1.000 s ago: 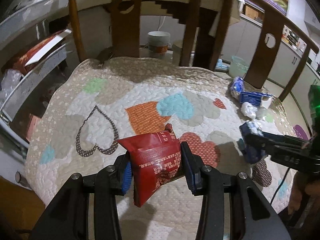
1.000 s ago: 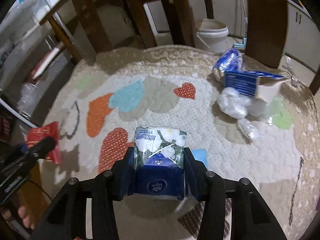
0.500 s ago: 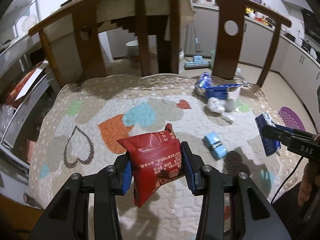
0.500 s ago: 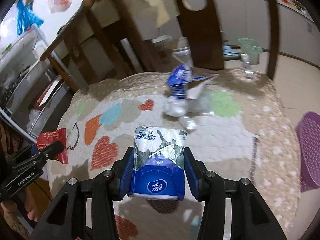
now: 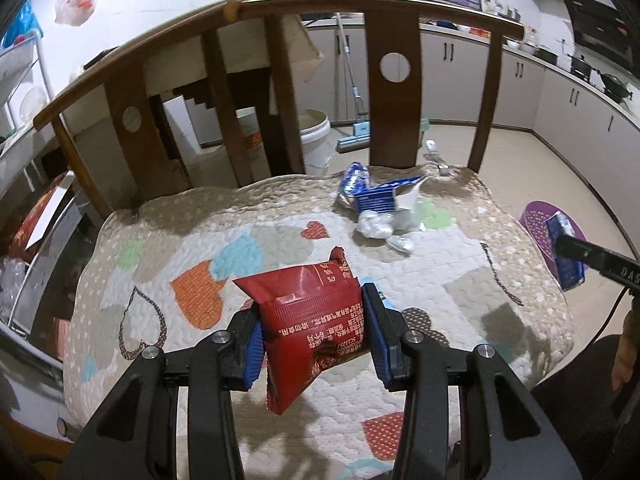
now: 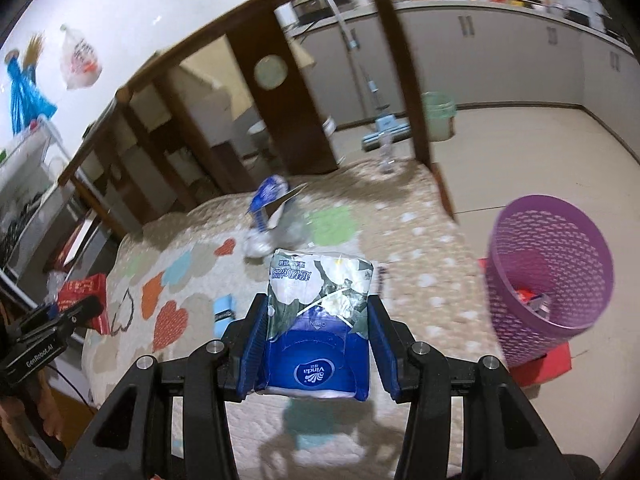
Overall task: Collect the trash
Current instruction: 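Carry the red bag and tissue pack to the purple wastebasket and release both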
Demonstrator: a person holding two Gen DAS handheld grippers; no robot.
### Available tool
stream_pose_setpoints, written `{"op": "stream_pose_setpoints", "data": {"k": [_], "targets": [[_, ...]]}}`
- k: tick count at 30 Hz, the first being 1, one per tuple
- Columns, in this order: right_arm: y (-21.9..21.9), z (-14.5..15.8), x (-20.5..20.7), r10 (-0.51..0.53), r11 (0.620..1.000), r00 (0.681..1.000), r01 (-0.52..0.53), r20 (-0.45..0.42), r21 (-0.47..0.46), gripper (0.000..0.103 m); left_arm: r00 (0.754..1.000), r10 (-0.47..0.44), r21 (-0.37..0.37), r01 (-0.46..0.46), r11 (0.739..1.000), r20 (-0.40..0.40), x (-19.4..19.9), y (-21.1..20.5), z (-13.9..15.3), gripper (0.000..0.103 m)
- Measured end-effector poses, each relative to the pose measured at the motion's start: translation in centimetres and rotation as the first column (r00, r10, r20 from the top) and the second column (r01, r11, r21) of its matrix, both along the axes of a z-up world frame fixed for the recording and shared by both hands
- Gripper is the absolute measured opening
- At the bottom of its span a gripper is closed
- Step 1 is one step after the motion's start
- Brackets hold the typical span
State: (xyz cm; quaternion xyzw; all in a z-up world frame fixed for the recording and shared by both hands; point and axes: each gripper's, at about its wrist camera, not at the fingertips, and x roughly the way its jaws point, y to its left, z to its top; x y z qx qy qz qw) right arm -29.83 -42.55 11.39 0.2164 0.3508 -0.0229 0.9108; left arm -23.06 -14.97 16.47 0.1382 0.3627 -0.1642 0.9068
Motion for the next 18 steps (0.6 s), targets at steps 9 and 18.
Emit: {"op": "stream_pose_setpoints", "data": {"k": [9, 18], "targets": [[-3.3, 0.1, -3.5, -0.091, 0.996, 0.996, 0.091, 0.023, 0.002, 0.052, 0.999, -0.049, 0.022, 0.048, 0.999, 0.023, -1.1, -2.5, 0.8, 0.042], [-6.9, -0.6, -5.4, -0.172, 0.985, 0.983, 0.170, 0.057, 0.041, 0.052, 0.991, -0.131, -0.006, 0.131, 0.991, -0.018, -0.7, -7.4, 1.0, 0.042]]}}
